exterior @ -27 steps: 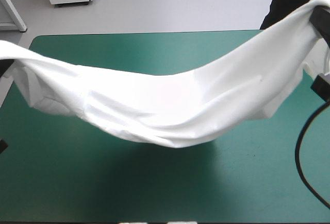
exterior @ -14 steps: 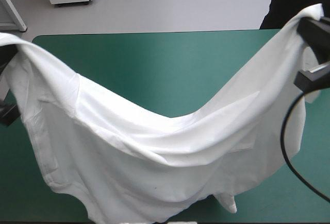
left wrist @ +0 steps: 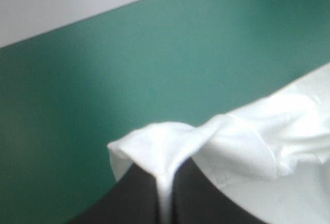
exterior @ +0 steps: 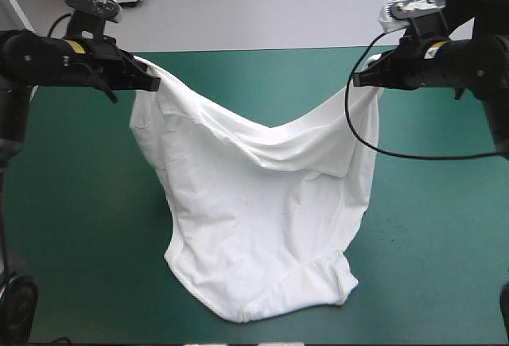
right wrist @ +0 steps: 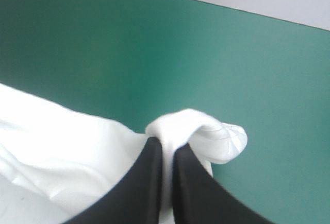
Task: Fold the cloth
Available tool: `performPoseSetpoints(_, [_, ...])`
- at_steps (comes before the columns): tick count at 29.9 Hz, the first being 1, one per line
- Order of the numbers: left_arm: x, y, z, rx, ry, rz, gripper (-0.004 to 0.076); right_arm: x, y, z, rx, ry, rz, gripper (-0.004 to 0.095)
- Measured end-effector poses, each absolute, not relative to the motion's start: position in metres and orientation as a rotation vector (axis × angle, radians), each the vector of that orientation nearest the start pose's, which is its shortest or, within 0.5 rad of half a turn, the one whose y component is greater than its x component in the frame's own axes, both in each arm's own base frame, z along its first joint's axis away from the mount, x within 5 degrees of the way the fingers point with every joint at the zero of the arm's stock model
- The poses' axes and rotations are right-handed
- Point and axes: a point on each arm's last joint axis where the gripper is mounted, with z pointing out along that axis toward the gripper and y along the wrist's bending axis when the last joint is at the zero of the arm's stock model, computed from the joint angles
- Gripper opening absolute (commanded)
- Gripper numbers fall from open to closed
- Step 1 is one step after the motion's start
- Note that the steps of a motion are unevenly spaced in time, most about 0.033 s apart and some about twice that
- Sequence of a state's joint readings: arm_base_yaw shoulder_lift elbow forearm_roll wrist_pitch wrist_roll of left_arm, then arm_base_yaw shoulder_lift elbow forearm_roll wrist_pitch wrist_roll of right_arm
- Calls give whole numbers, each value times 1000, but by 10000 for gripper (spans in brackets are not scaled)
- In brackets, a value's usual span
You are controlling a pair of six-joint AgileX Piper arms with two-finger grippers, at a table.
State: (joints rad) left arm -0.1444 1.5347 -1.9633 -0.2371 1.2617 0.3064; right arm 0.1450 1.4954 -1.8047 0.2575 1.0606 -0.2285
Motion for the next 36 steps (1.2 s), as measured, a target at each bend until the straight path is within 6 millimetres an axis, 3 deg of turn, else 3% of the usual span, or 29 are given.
performPoseSetpoints(7, [379, -72, 410, 538, 2406, -190, -22, 406, 79, 392, -419, 2325, 267, -17])
performPoseSetpoints(11, [414, -76, 370, 523, 2445, -186, -22, 451, 85, 347, -419, 2389, 271, -17])
performPoseSetpoints(16, [441, -79, 329, 513, 2491, -187, -22, 481, 87, 287, -414, 2498, 303, -17])
performPoseSetpoints(19, [452, -81, 311, 505, 2501, -183, -22, 488, 82, 266, -417, 2535, 318, -16])
performPoseSetpoints(26, [464, -82, 289, 498, 2518, -181, -17, 495, 66, 259, -367, 2529, 362, -9])
performPoseSetpoints(28, [463, -82, 288, 505, 2536, -183, 27, 495, 58, 261, -344, 2524, 418, 23])
performPoseSetpoints(36, [453, -81, 289, 564, 2608, -185, 459, 489, 20, 264, -286, 2548, 643, 283])
